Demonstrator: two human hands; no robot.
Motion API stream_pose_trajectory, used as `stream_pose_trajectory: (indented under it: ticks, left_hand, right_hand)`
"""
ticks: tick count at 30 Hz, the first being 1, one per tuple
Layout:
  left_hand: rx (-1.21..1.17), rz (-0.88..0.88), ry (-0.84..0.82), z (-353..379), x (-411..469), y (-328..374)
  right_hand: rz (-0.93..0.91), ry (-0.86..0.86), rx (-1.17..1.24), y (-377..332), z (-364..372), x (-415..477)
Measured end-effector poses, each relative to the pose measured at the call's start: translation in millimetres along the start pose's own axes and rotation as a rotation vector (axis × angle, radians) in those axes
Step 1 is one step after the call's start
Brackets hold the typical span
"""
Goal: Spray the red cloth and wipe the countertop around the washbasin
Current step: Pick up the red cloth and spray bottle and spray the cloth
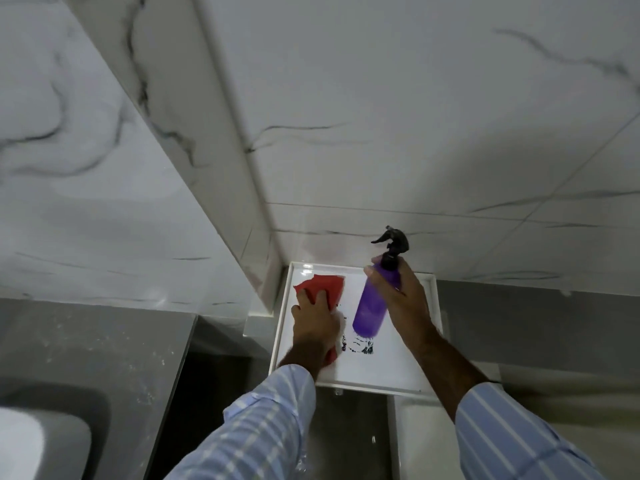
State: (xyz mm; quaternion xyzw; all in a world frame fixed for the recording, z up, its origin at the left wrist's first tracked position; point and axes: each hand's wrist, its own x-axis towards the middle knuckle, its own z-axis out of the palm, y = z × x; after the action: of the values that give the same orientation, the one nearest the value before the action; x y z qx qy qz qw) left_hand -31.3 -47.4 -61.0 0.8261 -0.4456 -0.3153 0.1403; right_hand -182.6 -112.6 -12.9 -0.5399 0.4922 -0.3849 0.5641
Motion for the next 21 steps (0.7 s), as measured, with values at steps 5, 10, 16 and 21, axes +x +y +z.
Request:
stream_pose_trajectory:
  ticks: [5, 10, 16, 21]
  left_hand:
    - [-1.198, -0.256, -0.253, -49, -11, -4]
    - [-1.864, -0.280, -0.571, -73, -40, -12]
    - [-1.986, -0.288, -0.538, -75, -52, 2]
    - [-1.957, -0.307, -0.430, -77, -58, 3]
  right_hand:
    - [0.067, -0.051, 0.117, -35, -15, -4]
    - [0.183, -0.335, -0.019, -78, -24, -13]
    - [0.375, -0.552, -0.095, -116, -19, -33]
    - [0.467, -0.595, -0.259, -129, -10, -49]
